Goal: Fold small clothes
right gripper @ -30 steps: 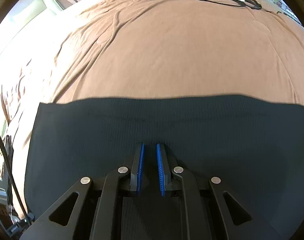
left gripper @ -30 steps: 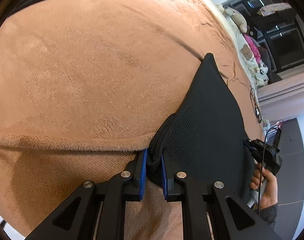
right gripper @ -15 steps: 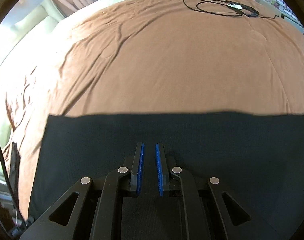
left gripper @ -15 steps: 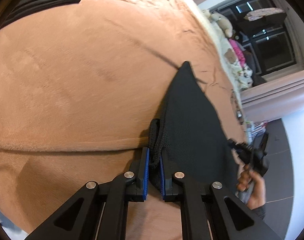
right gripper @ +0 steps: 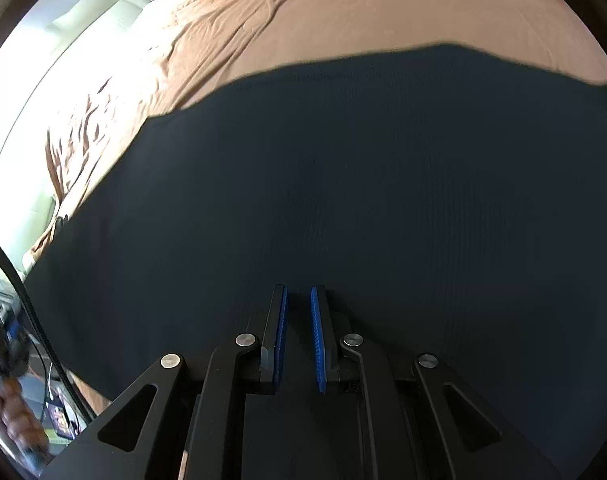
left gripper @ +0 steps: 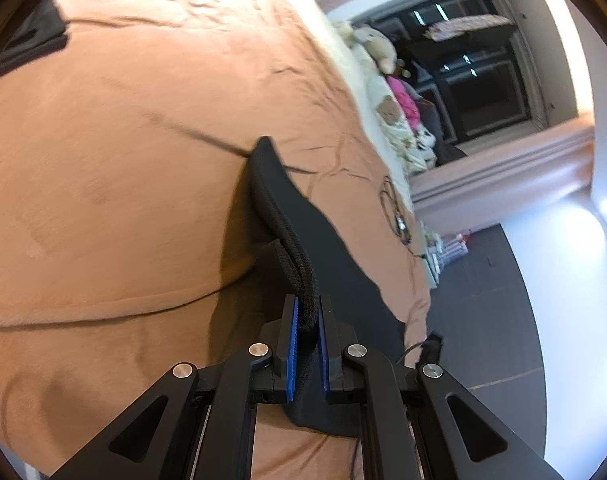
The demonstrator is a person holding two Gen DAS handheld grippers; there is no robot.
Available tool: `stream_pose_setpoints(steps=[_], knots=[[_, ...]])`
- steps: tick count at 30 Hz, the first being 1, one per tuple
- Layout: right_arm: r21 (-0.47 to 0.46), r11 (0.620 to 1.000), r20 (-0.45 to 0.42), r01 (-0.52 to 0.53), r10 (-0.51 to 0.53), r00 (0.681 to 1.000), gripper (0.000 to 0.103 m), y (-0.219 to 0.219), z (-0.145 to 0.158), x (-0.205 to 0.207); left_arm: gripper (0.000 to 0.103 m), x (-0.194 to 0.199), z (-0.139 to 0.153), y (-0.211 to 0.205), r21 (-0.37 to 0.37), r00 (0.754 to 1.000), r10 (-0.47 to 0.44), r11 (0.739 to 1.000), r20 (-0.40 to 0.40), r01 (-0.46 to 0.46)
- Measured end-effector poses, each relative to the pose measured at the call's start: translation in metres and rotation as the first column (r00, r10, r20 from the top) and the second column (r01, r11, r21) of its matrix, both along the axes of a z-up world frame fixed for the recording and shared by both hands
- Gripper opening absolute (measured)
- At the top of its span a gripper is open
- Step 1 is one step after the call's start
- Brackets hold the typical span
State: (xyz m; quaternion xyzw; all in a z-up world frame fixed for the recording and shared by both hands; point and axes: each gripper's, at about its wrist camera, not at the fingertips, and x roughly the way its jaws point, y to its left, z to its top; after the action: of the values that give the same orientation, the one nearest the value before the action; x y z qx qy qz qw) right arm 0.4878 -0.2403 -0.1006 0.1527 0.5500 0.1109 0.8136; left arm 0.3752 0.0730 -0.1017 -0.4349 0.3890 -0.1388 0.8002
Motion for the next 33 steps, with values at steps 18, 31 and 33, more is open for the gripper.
stream_pose_setpoints(steps=[18,31,33], knots=[[0.06,0.995,-0.062,-0.077,0.08,0.995,0.007,0.014,-0.001,-0.078,0.008,0.049,0.087,-0.085,0.032,0.971,-0.187,0.982,0.146,0.185],[0.159,0.981,0.199,0.107,-0.138,0.97,0.067,-0.084,0.066,-0.157,0.008,0.058,0.124,-0.174,0.088,0.925,-0.335,0.942,0.181,0.324],[0.157,0.98,0.227,0.125,-0.159,0.961,0.067,-0.098,0.07,-0.171,0.008,0.058,0.127,-0.189,0.095,0.914,-0.362,0.932,0.183,0.35]])
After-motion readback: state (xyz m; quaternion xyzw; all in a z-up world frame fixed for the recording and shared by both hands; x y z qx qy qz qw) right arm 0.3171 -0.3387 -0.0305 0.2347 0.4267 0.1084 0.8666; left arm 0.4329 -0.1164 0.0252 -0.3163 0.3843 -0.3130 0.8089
